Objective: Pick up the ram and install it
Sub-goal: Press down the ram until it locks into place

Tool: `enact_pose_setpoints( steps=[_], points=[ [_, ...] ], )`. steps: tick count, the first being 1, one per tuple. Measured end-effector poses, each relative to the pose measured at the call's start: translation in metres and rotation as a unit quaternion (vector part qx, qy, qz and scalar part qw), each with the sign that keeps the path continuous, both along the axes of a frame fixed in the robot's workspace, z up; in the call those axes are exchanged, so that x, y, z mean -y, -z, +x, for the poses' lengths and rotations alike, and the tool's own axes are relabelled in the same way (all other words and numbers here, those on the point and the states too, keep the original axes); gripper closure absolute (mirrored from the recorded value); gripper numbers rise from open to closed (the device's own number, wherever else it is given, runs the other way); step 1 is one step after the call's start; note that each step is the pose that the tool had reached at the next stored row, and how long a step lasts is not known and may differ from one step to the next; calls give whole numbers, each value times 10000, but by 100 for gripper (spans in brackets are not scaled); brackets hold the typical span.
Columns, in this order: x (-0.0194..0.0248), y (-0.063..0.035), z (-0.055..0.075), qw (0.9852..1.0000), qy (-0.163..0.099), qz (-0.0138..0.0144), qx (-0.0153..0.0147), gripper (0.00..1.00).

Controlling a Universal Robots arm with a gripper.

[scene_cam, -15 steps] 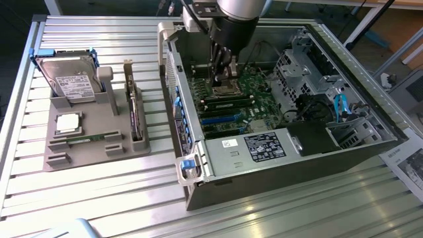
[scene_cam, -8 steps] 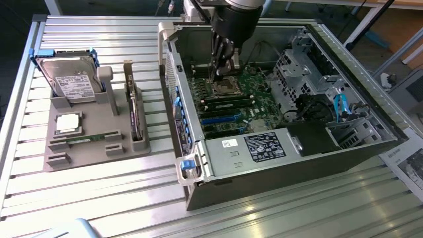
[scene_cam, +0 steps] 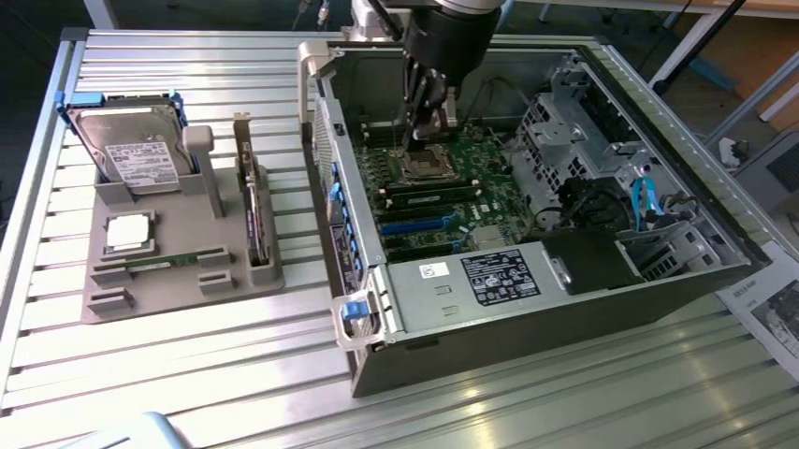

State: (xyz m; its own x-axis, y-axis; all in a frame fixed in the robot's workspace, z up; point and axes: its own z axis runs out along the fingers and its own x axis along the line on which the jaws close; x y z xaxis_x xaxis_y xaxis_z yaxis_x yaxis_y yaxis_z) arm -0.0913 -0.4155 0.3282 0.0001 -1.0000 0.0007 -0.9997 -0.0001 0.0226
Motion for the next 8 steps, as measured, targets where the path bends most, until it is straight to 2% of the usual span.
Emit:
enact_pose_setpoints(
  steps=[3,8],
  points=[
    [0,0,106,10000,0,0,-8,90],
    [0,0,371,10000,0,1,-45,90]
  ],
)
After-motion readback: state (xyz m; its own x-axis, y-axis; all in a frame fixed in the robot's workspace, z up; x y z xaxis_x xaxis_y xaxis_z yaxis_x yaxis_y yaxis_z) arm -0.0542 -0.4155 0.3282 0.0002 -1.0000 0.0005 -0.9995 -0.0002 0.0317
